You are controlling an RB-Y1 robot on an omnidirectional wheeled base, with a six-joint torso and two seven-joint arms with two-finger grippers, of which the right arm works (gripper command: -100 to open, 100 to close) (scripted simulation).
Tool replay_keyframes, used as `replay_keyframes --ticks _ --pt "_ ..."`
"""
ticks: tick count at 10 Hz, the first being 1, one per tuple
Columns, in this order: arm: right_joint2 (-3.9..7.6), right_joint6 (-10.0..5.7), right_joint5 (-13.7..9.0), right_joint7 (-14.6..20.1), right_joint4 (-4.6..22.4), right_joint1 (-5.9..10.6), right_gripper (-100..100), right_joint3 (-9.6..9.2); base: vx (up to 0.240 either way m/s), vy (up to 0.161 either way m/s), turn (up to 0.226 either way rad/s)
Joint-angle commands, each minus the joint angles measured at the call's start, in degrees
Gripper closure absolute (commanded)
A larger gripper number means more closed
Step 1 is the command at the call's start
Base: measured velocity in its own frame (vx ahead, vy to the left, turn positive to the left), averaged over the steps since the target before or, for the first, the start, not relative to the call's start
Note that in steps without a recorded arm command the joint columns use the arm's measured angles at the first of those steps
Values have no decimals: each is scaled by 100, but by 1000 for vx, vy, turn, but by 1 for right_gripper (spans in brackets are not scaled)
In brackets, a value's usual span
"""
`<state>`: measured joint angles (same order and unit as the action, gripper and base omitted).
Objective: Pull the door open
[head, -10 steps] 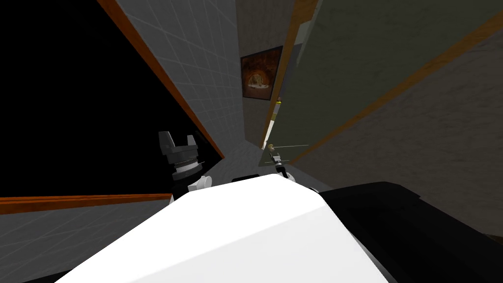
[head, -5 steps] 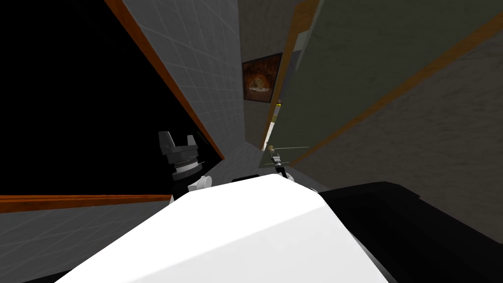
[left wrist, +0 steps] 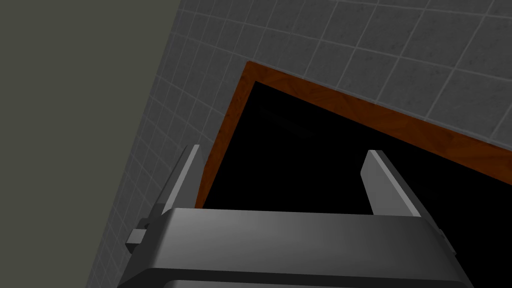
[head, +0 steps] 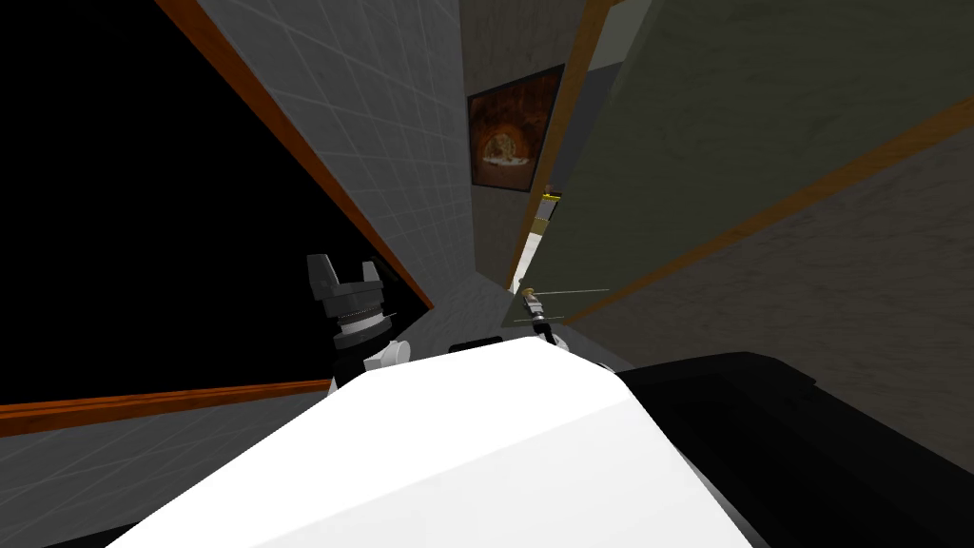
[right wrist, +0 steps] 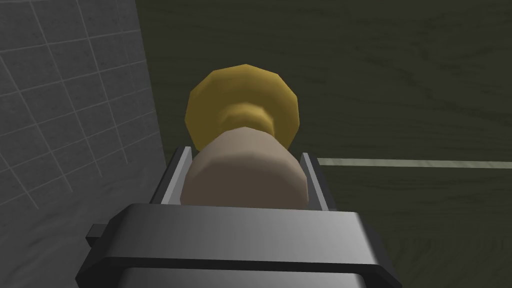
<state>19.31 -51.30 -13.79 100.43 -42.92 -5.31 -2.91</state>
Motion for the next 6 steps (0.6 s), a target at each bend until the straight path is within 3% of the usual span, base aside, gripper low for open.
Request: replay_keyframes --ticks 1,4,6 --pt "-9 -7 1 1 0 -10 100 -5 -31 6 -1" --pt "-9 -7 1 1 0 -10 100 -5 -11 1 -3" --pt "135 -150 103 193 21 -130 100 -134 -142 -81 135"
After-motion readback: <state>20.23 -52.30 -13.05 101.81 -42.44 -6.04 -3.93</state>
